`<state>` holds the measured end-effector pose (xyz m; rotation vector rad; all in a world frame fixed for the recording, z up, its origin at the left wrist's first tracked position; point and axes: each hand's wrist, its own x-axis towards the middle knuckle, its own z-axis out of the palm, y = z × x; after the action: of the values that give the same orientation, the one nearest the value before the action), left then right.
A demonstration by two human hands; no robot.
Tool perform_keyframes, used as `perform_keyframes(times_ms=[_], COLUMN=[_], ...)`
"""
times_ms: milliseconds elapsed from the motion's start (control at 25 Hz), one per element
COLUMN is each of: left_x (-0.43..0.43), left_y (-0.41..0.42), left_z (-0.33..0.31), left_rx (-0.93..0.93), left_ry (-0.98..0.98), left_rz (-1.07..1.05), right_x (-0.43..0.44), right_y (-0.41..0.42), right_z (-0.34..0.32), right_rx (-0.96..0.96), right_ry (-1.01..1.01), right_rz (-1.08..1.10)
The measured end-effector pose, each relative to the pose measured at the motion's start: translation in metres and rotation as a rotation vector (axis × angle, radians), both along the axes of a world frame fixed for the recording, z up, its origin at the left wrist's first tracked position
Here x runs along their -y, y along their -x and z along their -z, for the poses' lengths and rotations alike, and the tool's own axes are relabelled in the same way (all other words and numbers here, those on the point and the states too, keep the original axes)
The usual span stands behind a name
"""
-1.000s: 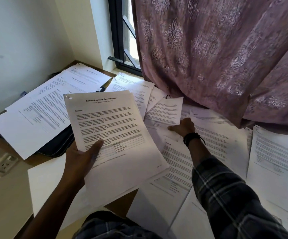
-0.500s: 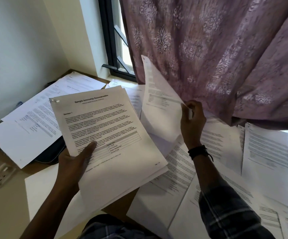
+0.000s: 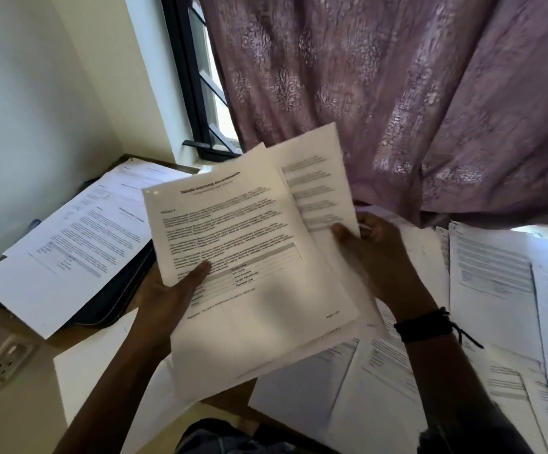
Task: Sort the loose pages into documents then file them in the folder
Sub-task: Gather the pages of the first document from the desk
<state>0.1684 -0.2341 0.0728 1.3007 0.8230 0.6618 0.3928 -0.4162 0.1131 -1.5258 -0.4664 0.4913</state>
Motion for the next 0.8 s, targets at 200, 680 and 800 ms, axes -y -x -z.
perform_keyframes(times_ms=[200,680,800], left_x=[0.020,0.046,0.049], left_y=[-0.015,-0.049,-0.058], left_z=[0.008,0.011,0.021], left_rx=[-0.004,0.006,0.027], left_ry=[0.106,-0.296,-0.171], left_rz=[0.093,0.207,0.266], right_x=[0.029,0.069,0.073], right_y=[0.017,0.031,0.029], right_z=[0.012,0.046,0.067], right_rx=[-0.133,0.265,0.274], right_ry=[0.203,0.125,0.135], right_rz=[-0.128,0.026,0.047])
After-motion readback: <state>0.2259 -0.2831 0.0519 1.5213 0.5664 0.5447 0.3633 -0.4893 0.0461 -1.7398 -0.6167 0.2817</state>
